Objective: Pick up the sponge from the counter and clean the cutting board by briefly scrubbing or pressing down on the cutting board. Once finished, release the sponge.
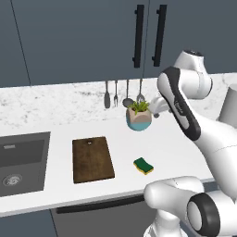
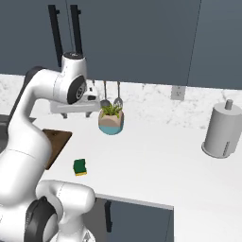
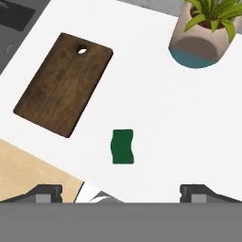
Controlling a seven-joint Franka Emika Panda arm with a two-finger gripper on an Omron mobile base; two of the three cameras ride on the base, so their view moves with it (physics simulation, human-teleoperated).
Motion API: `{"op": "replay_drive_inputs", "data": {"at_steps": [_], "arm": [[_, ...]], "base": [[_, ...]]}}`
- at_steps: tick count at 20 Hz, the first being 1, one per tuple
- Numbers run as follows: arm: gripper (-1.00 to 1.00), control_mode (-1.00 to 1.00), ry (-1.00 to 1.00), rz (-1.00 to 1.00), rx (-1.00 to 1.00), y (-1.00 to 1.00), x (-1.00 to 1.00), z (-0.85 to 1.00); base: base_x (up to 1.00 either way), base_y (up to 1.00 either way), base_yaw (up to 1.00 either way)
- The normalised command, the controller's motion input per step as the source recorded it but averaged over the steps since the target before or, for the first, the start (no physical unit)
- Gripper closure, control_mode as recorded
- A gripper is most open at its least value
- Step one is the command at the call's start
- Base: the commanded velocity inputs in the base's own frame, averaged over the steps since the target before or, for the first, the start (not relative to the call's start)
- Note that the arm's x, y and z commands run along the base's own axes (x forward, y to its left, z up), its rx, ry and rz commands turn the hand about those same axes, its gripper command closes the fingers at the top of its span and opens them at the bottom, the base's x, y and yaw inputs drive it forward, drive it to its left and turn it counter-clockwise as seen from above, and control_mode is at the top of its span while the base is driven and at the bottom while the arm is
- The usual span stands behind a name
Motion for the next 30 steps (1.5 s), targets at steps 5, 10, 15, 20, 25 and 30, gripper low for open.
{"op": "replay_drive_inputs", "data": {"at_steps": [5, 10, 15, 20, 25, 30], "arm": [[-1.00, -1.00, 0.06, 0.00, 0.00, 0.03, -0.20, -0.12], [-1.00, -1.00, 0.05, 0.00, -0.01, 0.05, -0.06, -0.18], [-1.00, -1.00, 0.06, 0.00, -0.02, 0.02, 0.06, -0.30], [-1.00, -1.00, 0.00, 0.00, -0.01, 0.01, 0.07, -0.22], [-1.00, -1.00, 0.00, 0.00, -0.01, 0.01, 0.08, -0.18], [-1.00, -1.00, 0.00, 0.00, -0.02, 0.07, 0.12, -0.18]], "base": [[0.00, 0.00, 0.00], [0.00, 0.00, 0.00], [0.00, 0.00, 0.00], [0.00, 0.00, 0.00], [0.00, 0.00, 0.00], [0.00, 0.00, 0.00]]}}
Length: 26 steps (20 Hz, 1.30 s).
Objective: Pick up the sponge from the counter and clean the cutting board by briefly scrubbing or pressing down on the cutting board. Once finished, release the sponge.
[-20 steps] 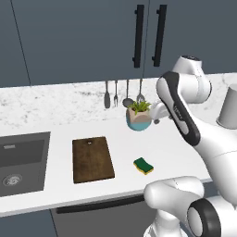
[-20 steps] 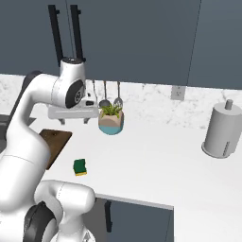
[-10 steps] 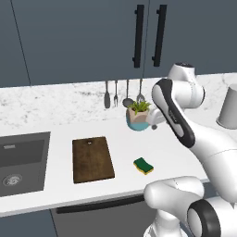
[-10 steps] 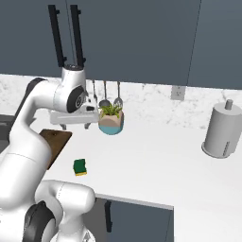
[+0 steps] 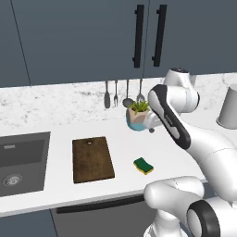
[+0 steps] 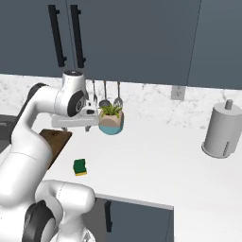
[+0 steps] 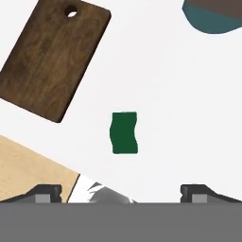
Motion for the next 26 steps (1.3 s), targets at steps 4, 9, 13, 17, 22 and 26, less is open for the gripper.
{"op": "replay_drive_inputs", "data": {"at_steps": [4, 9, 13, 17, 22, 26], "arm": [[-1.00, -1.00, 0.00, 0.00, 0.00, 0.06, 0.09, -0.16], [-1.00, -1.00, 0.00, 0.00, 0.00, 0.03, 0.06, -0.19], [-1.00, -1.00, 0.00, 0.00, 0.00, 0.00, 0.01, -0.23], [-1.00, -1.00, 0.00, 0.00, 0.00, 0.00, 0.00, -0.26], [-1.00, -1.00, 0.00, 0.00, 0.00, 0.04, 0.01, -0.27], [-1.00, -1.00, 0.00, 0.00, 0.00, 0.07, 0.04, -0.28]], "base": [[0.00, 0.00, 0.00], [0.00, 0.00, 0.00], [0.00, 0.00, 0.00], [0.00, 0.00, 0.00], [0.00, 0.00, 0.00], [0.00, 0.00, 0.00]]}}
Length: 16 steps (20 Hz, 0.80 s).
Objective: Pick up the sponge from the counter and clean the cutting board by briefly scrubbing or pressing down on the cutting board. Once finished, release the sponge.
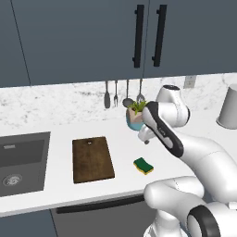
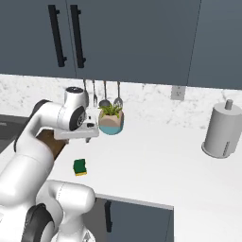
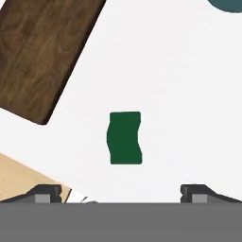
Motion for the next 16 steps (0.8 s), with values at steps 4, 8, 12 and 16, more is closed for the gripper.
{"op": "replay_drive_inputs", "data": {"at_steps": [4, 8, 12, 16], "arm": [[-1.00, -1.00, 0.00, 0.00, 0.00, 0.06, 0.05, -0.29], [-1.00, -1.00, 0.00, 0.00, 0.00, 0.03, 0.05, -0.27], [-1.00, -1.00, 0.00, 0.00, 0.00, 0.04, 0.07, -0.29], [-1.00, -1.00, 0.00, 0.00, 0.00, 0.03, 0.07, -0.33]], "base": [[0.00, 0.00, 0.00], [0.00, 0.00, 0.00], [0.00, 0.00, 0.00], [0.00, 0.00, 0.00]]}}
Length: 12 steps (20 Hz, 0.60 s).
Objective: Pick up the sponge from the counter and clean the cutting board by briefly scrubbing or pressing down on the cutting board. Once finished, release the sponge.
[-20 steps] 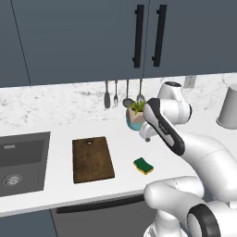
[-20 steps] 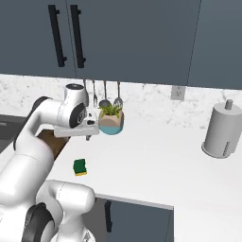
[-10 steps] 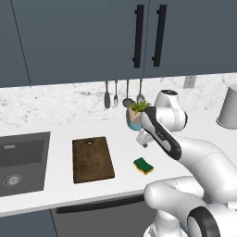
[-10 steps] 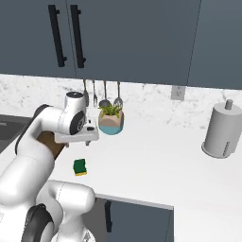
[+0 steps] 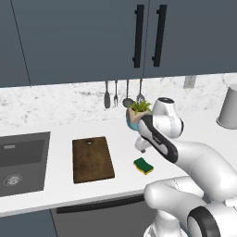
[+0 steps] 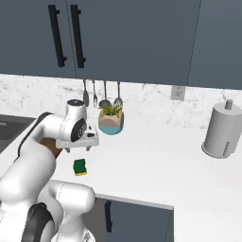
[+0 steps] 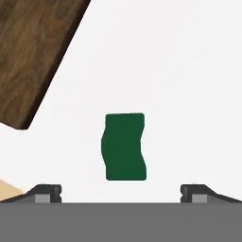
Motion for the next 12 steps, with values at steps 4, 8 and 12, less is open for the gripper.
{"op": "replay_drive_inputs", "data": {"at_steps": [4, 8, 12], "arm": [[-1.00, -1.00, 0.00, 0.00, 0.00, 0.01, 0.07, -0.34], [-1.00, -1.00, 0.00, 0.00, 0.00, 0.00, 0.09, -0.38], [-1.00, -1.00, 0.00, 0.00, 0.00, 0.01, 0.06, -0.41]], "base": [[0.00, 0.00, 0.00], [0.00, 0.00, 0.00], [0.00, 0.00, 0.00]]}}
